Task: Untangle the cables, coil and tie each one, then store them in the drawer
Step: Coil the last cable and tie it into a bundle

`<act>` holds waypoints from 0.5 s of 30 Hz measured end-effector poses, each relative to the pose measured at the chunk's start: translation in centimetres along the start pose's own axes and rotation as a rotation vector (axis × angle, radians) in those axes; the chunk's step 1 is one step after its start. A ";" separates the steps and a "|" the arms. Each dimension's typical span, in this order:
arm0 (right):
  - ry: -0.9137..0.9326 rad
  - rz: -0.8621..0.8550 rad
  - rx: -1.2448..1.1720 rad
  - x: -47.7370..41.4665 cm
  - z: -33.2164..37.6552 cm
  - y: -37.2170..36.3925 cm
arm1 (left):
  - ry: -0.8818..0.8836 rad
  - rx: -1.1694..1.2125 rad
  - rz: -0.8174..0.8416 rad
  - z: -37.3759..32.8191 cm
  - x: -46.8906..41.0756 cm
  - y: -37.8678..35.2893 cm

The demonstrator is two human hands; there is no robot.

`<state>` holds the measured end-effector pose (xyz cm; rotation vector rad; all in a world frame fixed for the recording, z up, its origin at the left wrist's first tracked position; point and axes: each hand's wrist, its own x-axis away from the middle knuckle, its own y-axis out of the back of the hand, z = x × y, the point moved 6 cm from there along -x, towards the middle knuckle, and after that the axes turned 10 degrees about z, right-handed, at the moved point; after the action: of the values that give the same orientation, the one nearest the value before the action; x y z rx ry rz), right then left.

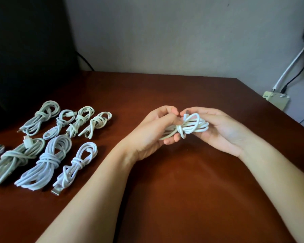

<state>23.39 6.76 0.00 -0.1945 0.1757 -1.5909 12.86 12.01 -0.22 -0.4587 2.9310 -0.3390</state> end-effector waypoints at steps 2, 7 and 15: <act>-0.018 -0.007 -0.061 0.0 -0.2 0.1 | -0.008 -0.001 -0.005 0.0 0.0 -0.1; -0.071 0.001 -0.057 0.2 -0.5 -0.2 | -0.050 0.006 -0.038 -0.2 -0.1 0.2; 0.057 -0.194 -0.148 -0.1 0.0 0.6 | -0.111 0.138 -0.007 -0.4 -0.2 -0.3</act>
<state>23.99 6.80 -0.15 -0.2882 0.3270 -1.7789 13.06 11.89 0.25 -0.4535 2.7766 -0.4956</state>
